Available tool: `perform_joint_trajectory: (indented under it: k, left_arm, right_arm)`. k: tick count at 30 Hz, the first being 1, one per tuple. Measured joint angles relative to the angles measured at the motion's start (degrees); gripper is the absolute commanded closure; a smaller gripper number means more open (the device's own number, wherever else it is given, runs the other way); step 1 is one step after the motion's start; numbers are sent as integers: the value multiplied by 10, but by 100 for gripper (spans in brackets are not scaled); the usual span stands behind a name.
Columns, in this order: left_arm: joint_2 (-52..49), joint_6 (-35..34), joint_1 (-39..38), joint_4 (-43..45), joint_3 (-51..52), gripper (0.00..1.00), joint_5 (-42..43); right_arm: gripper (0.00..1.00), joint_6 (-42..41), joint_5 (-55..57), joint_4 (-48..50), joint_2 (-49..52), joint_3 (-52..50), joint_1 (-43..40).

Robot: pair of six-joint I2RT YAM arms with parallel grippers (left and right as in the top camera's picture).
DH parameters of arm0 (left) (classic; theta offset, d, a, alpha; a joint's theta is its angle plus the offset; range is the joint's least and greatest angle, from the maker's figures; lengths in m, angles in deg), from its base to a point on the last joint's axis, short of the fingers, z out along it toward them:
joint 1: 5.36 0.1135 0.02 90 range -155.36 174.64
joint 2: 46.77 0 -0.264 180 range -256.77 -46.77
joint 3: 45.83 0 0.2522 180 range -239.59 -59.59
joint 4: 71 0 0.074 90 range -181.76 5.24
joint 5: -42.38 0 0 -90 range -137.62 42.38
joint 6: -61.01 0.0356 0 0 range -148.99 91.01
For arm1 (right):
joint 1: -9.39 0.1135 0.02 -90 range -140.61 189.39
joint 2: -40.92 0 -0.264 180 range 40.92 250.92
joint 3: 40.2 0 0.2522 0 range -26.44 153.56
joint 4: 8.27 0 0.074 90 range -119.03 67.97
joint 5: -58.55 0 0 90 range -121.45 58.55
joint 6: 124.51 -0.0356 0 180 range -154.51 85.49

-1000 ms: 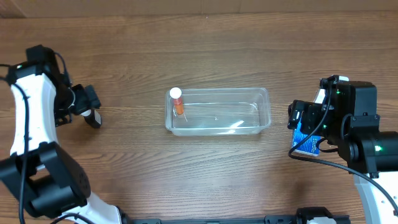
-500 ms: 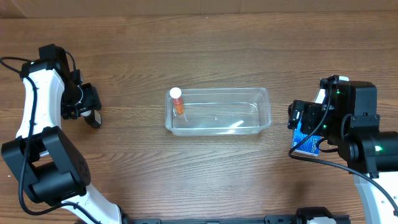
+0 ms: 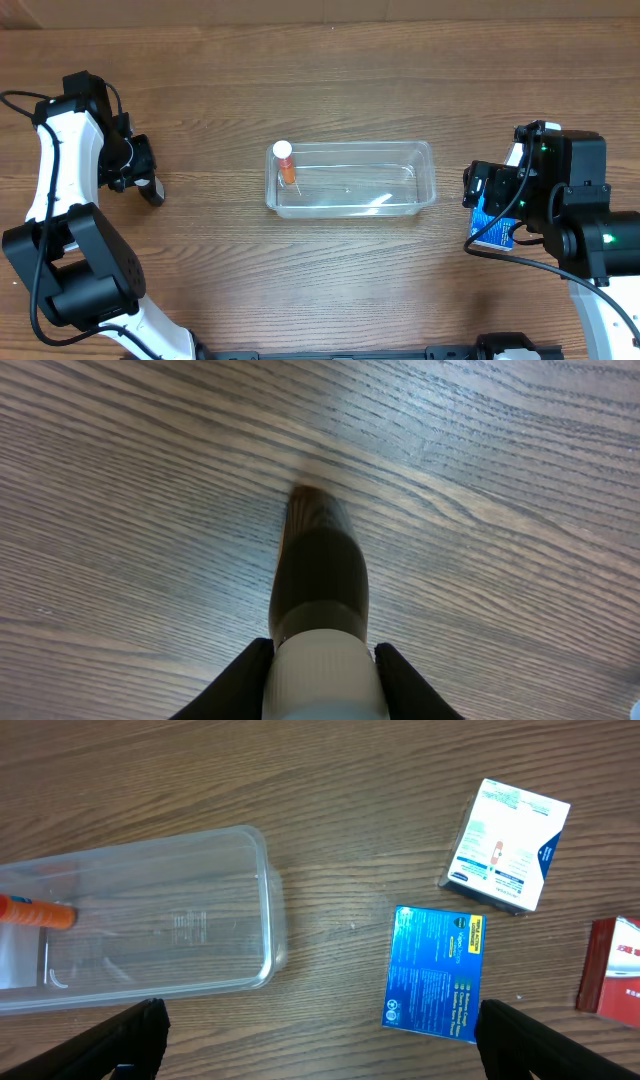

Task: Pack container
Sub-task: 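Move the left gripper to the dark bottle and grasp it, then lower the dark bottle into the container beside the tube and release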

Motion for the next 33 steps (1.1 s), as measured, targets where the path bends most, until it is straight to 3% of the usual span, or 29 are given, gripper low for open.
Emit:
perform_joint_trajectory:
  k: [6,12,17,21,27,33]
  left_arm:
    - [0,0,0,-8,0,96,0]
    - [2,-3,-16,-70,-18,96,-3]
    - [47,-21,-85,-156,-99,96,-5]
    - [129,-63,-205,-217,-192,96,-4]
    - [157,-124,-372,-231,-212,96,0]
    - [144,-171,-423,-221,-189,96,0]
  right_arm:
    - [0,0,0,0,0,0,0]
    - [0,0,0,0,0,0,0]
    - [0,0,0,0,0,0,0]
    - [0,0,0,0,0,0,0]
    - [0,0,0,0,0,0,0]
    - [0,0,0,0,0,0,0]
